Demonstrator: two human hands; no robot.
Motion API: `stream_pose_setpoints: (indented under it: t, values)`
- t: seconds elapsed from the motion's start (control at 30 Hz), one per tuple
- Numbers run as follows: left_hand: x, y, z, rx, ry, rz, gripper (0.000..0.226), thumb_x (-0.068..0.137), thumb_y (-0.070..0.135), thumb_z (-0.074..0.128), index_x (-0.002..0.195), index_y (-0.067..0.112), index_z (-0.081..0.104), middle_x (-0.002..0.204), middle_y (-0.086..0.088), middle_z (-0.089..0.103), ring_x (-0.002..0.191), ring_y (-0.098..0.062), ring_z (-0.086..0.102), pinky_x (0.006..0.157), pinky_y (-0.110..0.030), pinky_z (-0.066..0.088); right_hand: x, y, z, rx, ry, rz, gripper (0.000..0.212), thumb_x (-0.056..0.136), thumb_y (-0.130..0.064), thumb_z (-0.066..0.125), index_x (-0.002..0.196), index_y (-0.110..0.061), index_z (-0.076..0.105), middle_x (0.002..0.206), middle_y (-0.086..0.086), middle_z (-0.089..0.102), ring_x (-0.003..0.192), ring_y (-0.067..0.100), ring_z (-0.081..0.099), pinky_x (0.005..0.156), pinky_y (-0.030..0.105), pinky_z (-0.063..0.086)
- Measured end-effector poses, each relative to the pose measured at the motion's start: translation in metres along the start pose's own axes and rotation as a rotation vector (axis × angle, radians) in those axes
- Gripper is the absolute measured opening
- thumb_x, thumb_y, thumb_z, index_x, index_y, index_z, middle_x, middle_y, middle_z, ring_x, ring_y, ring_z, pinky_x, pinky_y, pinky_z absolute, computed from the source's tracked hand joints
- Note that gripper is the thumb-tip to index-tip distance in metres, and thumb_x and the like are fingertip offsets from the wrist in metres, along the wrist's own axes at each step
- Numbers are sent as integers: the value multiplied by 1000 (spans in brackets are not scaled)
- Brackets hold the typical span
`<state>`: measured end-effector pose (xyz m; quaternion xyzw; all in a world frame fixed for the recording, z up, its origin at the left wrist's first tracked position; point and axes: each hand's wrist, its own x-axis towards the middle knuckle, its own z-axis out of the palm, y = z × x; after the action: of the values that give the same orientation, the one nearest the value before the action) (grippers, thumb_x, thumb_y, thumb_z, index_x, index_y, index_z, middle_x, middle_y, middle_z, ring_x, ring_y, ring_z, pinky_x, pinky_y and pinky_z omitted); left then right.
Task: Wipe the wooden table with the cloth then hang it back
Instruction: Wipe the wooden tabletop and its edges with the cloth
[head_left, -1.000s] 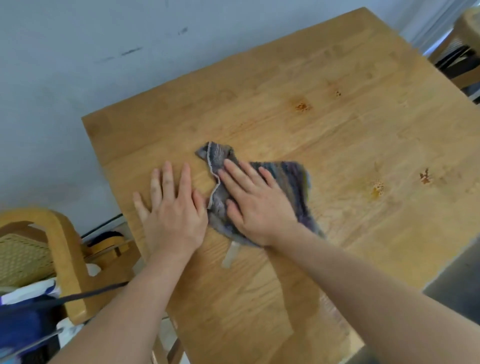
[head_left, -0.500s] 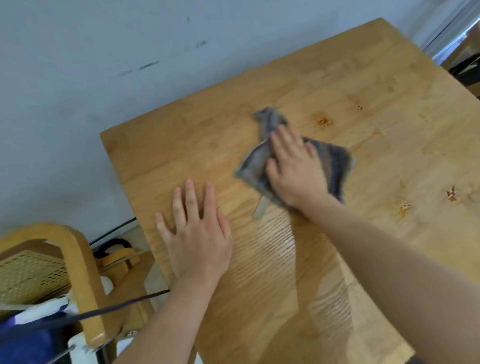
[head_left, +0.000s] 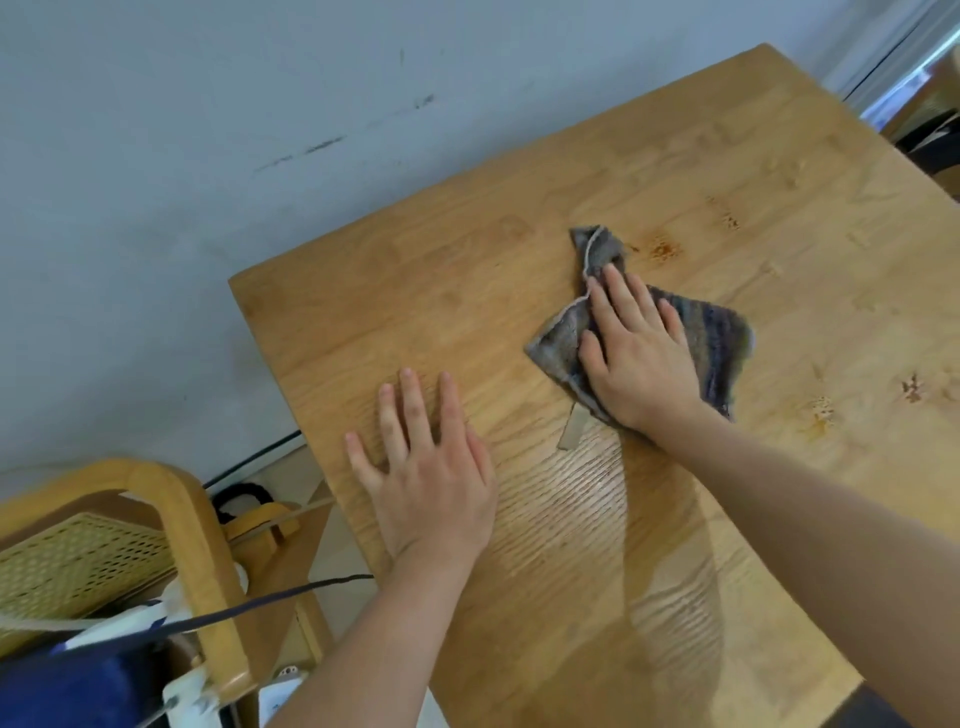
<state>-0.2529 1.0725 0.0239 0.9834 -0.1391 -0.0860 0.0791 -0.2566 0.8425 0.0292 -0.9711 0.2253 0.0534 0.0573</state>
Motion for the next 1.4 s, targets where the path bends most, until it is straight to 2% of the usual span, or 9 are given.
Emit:
stream_pose_setpoints:
  t: [0.07,0.27,0.37,0.47,0.57,0.8,1.0,1.2,1.4]
  values:
    - [1,1,-2,-4,-6,4,59,93,41,18,151,29,22,160,-6,18,147,-28,12,112,-63,11,-13,-37,5,7,20,-2,63,98,-44,18,157,-23,11,165,-3,4,151,19,0,121,48,8]
    - [7,0,-18,-45,-54,-28,51,91,38,39,141,32,33,155,-5,28,142,-26,21,109,-59,17,-25,-63,6,22,-101,-514,58,100,-46,21,156,-30,17,164,-12,6,151,11,0,122,38,4]
    - [47,7,-28,-73,18,41,48,92,34,43,139,27,32,153,-6,28,137,-26,27,110,-52,22,7,-40,1,46,-50,-353,60,99,-48,23,156,-30,15,164,-11,5,151,10,-1,122,41,8]
    - [73,16,-21,-95,38,77,57,97,42,27,150,23,18,161,-5,13,147,-23,13,116,-52,12,36,-42,0,58,11,-96,61,99,-46,22,157,-27,11,165,-8,2,151,12,-2,122,43,6]
    - [75,16,-10,-80,76,68,58,96,40,17,150,19,25,159,-6,20,147,-22,15,117,-53,12,63,-65,0,84,32,24,61,100,-44,21,157,-24,10,165,-6,1,151,16,-4,121,45,3]
    - [69,16,-10,-210,171,-22,34,87,24,29,110,10,50,135,-14,49,128,-32,42,108,-53,32,63,-88,-1,24,-81,-697,61,97,-43,21,155,-27,20,164,-10,10,151,13,5,120,40,6]
    - [74,14,-7,-160,176,10,24,85,24,45,107,15,51,134,-12,48,129,-30,41,111,-52,30,132,-67,-5,31,19,-205,62,99,-44,20,157,-24,14,165,-5,5,151,17,2,121,46,8]
    - [69,17,-8,-151,195,-3,24,82,30,48,100,14,47,129,-14,51,128,-31,41,110,-54,30,72,-102,2,48,-84,-721,63,93,-42,15,154,-27,27,163,-8,17,150,16,12,118,42,10]
    - [76,14,-5,-153,213,7,27,79,27,49,101,14,52,129,-14,50,126,-33,44,110,-54,29,154,-84,-7,75,10,-311,61,99,-46,25,156,-26,16,165,-7,7,151,15,4,121,45,9]
